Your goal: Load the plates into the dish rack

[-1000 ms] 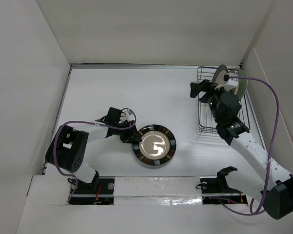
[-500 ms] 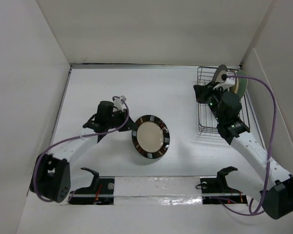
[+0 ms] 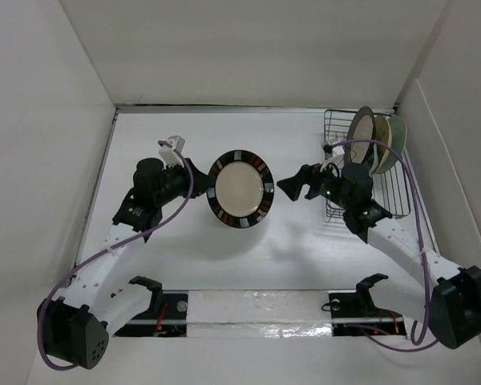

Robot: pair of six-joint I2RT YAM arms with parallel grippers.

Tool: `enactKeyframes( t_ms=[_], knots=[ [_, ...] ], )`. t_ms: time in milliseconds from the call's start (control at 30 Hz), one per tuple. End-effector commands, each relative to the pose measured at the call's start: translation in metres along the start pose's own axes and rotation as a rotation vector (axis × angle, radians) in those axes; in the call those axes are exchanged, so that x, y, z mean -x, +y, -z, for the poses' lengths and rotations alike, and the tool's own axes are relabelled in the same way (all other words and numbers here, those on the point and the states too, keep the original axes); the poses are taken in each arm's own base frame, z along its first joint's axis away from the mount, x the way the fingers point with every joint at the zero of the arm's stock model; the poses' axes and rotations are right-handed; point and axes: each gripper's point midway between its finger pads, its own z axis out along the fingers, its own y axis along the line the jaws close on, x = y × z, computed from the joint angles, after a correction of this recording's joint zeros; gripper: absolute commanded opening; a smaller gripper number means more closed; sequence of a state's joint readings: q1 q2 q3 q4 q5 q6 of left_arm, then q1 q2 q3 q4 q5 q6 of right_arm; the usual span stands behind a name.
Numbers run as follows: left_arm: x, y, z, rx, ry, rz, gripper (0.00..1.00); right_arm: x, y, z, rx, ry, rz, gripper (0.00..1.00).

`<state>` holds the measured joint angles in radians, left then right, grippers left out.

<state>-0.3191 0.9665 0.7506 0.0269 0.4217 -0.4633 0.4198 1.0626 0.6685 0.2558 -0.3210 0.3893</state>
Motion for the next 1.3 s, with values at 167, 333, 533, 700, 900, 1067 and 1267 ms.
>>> enactKeyframes(
  t_ms=[167, 333, 533, 700, 900, 1067, 1267],
  knots=[
    [0.074, -0.096, 0.035, -0.361, -0.224, -0.068, 0.0, -0.004, 0.022, -0.012, 0.163, 0.004, 0.014, 1.0],
    [0.066, -0.118, 0.041, -0.503, -0.164, -0.068, 0.0, -0.021, 0.02, -0.022, 0.196, 0.048, -0.022, 0.99],
    [0.058, -0.125, 0.043, -0.567, -0.125, -0.06, 0.0, -0.024, 0.045, -0.017, 0.363, 0.039, -0.041, 0.88],
    [0.06, -0.112, 0.034, -0.496, -0.149, -0.047, 0.0, -0.012, 0.074, -0.004, 0.502, 0.004, -0.018, 0.27],
    [0.068, -0.091, 0.023, -0.37, -0.188, -0.034, 0.07, -0.004, 0.093, 0.003, 0.589, 0.006, -0.025, 0.0],
    [0.086, -0.071, 0.024, -0.21, -0.241, -0.048, 0.66, 0.01, 0.097, 0.006, 0.579, -0.03, -0.048, 0.0],
    [0.105, -0.051, 0.044, -0.057, -0.374, -0.061, 0.87, 0.048, 0.092, 0.009, 0.509, -0.136, -0.057, 0.0]
  ],
)
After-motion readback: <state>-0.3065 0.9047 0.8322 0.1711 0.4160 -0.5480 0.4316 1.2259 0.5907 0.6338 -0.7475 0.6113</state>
